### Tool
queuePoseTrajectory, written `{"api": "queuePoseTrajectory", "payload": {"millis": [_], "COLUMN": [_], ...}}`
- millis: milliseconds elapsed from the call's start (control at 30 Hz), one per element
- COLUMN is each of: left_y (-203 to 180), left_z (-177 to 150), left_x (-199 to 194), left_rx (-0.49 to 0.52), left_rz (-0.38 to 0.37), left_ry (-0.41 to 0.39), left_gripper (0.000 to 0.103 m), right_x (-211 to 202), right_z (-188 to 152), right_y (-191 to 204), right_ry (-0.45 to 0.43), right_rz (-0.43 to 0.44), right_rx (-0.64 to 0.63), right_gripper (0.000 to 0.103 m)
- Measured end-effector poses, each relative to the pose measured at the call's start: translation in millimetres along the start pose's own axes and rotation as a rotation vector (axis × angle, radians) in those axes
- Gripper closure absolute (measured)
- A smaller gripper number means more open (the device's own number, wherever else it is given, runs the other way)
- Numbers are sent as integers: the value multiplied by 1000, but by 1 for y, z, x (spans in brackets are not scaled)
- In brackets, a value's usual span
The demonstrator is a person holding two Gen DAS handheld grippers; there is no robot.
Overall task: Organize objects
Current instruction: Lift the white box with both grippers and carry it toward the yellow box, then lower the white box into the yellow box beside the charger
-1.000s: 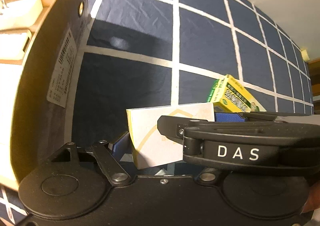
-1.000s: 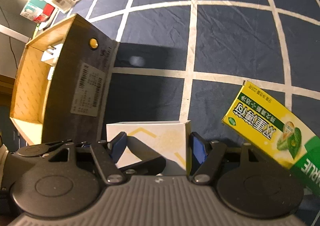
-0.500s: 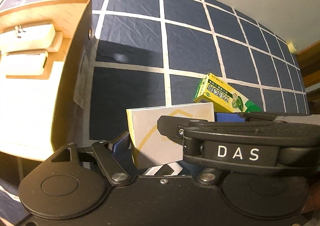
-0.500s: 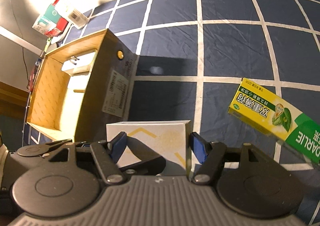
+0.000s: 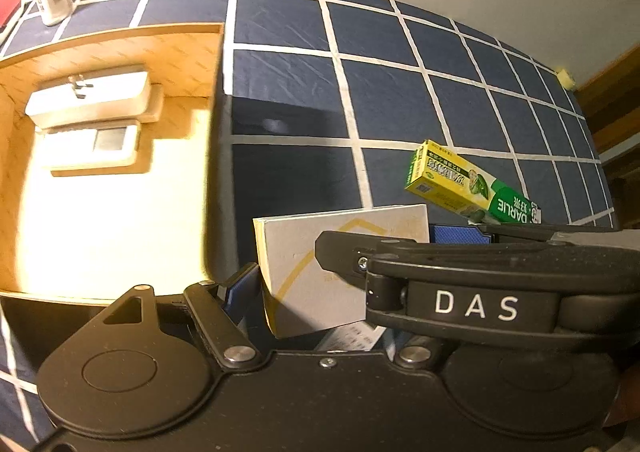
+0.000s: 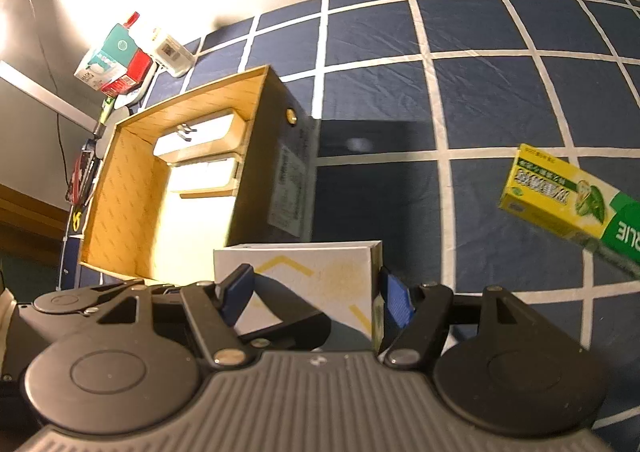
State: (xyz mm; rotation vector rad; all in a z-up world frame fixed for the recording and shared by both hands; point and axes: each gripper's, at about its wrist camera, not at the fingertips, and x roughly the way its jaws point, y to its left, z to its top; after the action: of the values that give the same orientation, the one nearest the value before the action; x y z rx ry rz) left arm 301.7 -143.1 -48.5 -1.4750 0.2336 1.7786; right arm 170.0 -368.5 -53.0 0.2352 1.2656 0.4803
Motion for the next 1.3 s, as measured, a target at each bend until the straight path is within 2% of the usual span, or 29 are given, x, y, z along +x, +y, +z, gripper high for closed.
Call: {"api": "queuePoseTrajectory", "payload": {"millis": [600, 667, 900, 1300], "left_y": [80, 88, 116, 153], "left_z": [-15, -17, -23, -24], "left_x": [-56, -61, -76, -83], "left_rx": [-82, -118, -174, -295], "left_rz": [58, 77, 100, 124], "left_ry": [-95, -111, -139, -172], "left_gripper": [31, 31, 31, 31], "right_x": [15, 18, 28, 51], "right_z": [-22, -22, -20, -6], "right_y": [99, 109, 140, 171], "right_ry": [-86, -90, -92, -62], "right_rz": [1, 7, 16, 16], "right_rx": [38, 35, 14, -26], "right_gripper": [35, 35, 35, 35]}}
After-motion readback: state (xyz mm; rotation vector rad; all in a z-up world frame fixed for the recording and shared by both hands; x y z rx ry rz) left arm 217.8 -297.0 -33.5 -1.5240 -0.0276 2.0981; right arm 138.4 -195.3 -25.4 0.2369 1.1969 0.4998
